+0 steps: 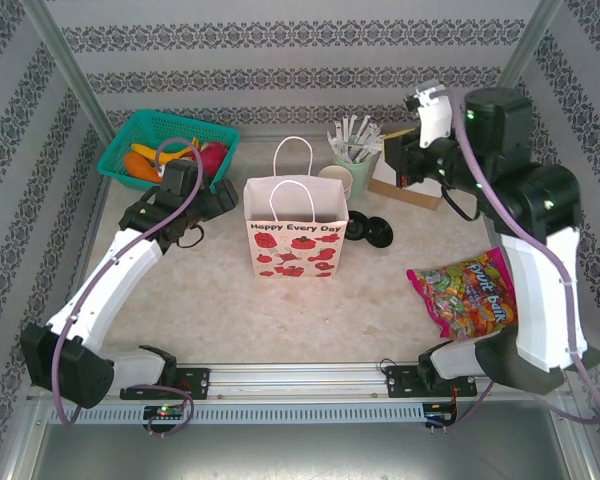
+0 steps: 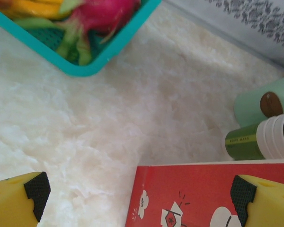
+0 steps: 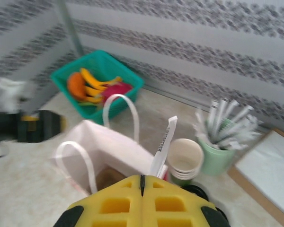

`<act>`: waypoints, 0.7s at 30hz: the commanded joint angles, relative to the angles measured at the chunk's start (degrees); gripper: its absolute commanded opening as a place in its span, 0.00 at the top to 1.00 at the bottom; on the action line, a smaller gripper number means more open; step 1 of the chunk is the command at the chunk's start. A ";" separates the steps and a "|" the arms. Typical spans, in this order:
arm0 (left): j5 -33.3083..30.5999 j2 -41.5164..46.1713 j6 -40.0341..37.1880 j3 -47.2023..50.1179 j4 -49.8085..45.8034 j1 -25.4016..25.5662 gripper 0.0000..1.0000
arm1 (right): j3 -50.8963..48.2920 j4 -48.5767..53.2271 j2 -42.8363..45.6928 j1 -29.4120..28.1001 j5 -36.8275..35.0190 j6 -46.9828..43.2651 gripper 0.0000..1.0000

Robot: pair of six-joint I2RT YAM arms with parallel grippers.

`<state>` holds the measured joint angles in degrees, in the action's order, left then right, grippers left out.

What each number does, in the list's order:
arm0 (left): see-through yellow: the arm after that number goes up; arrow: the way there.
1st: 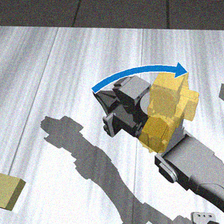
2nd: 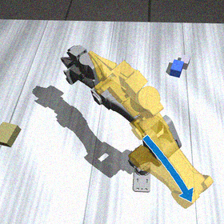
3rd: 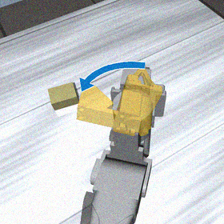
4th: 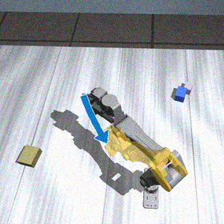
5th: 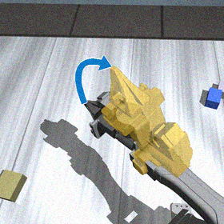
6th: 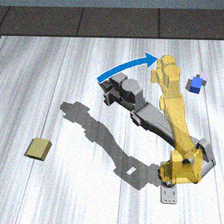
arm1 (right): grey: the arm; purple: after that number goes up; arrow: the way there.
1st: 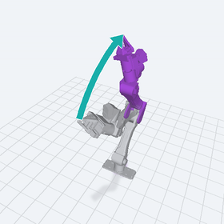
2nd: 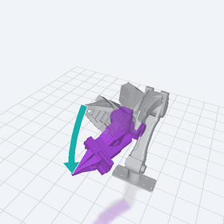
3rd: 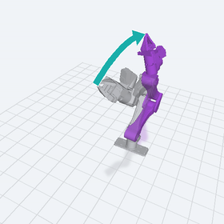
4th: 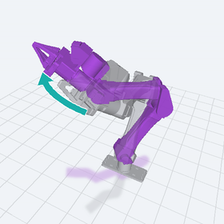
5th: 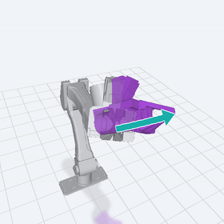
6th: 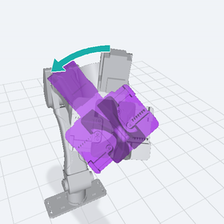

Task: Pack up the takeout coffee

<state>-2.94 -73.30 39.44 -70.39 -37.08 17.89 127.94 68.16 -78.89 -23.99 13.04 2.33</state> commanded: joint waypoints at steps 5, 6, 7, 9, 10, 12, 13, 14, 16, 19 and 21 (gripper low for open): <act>5.59 -1.56 1.61 -1.42 -0.12 -0.36 0.00 | 1.05 8.17 0.06 -3.50 12.61 -1.19 1.00; 5.87 -1.73 1.68 -1.42 -0.06 -0.36 0.00 | 0.46 8.00 -0.35 -4.02 11.86 -1.40 1.00; 6.14 -1.62 1.69 -1.34 -0.08 -0.39 0.00 | -0.01 7.85 -0.83 -4.28 11.04 -1.49 1.00; 6.54 -1.65 1.56 -1.16 0.06 -0.38 0.00 | -1.42 6.96 -2.35 -4.49 9.55 -2.10 1.00; 6.61 -1.63 1.53 -1.09 0.04 -0.33 0.00 | -2.01 6.36 -3.22 -4.49 9.21 -2.32 1.00; 7.01 -1.67 1.45 -0.93 0.23 -0.37 0.00 | -3.27 4.59 -5.30 -4.49 9.26 -2.89 1.00; 7.26 -1.63 1.50 -0.81 0.32 -0.36 0.00 | -3.30 4.23 -6.59 -4.49 9.64 -3.05 1.00; 7.78 -1.76 1.51 -0.63 0.46 -0.31 0.00 | -3.02 3.82 -8.22 -4.53 10.46 -3.42 1.00; 8.53 -1.85 1.53 -0.34 0.69 -0.37 0.00 | -2.22 3.26 -11.31 -4.47 12.98 -3.90 1.00; 8.83 -1.85 1.86 0.14 0.74 -0.33 0.00 | -3.94 -0.60 -14.99 -4.48 20.53 -4.47 1.00; 8.57 -1.63 1.86 0.42 0.67 -0.33 0.00 | -4.88 -3.25 -17.26 -4.76 23.51 -4.95 1.00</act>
<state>4.80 -75.24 40.62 -70.41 -37.04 17.89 123.94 69.47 -94.83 -28.03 29.15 -0.67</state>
